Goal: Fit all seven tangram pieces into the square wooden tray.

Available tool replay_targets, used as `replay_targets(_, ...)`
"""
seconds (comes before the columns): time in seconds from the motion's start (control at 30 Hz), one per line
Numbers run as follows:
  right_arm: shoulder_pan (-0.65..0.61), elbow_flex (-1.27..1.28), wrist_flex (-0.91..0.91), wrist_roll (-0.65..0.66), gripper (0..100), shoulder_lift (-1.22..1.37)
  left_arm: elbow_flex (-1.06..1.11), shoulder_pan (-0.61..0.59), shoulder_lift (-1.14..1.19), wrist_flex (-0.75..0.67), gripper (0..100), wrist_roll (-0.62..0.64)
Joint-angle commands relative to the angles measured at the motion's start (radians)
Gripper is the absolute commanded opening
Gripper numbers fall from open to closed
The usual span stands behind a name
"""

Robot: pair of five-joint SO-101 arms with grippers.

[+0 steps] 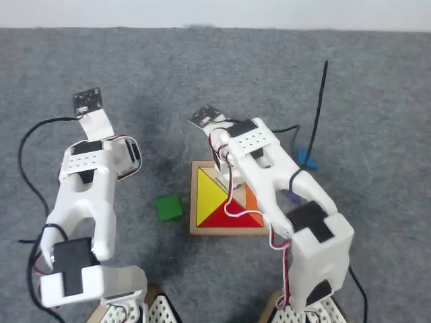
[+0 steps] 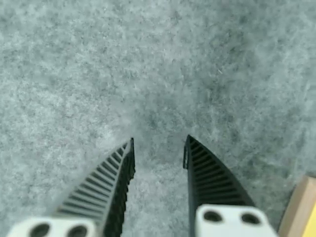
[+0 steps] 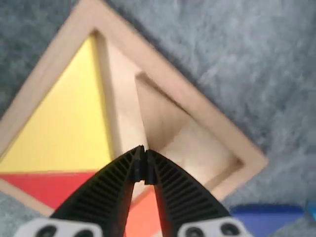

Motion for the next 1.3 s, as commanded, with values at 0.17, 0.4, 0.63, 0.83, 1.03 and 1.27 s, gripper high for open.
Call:
replay_targets(0.17, 0.071, -0.284, 0.074, 0.023, 0.9, 0.087, -0.012, 0.008, -0.006, -0.020, 15, 0.005)
replay_targets(0.4, 0.124, -0.362, 0.117, 0.023, 0.9, 0.077, -0.012, 0.008, -0.006, -0.020, 15, 0.005)
replay_targets(0.63, 0.091, -0.362, 0.105, 0.017, 0.9, 0.105, -0.012, 0.008, -0.006, -0.020, 15, 0.005)
replay_targets(0.83, 0.058, -0.364, 0.071, 0.017, 0.9, 0.186, -0.012, 0.008, -0.006, -0.020, 15, 0.005)
replay_targets(1.03, -0.021, -0.361, 0.081, 0.017, 0.9, 0.213, -0.012, 0.008, -0.006, -0.020, 15, 0.005)
replay_targets(1.27, -0.065, -0.339, 0.105, 0.032, 0.8, 0.193, -0.012, 0.008, -0.006, -0.020, 15, 0.005)
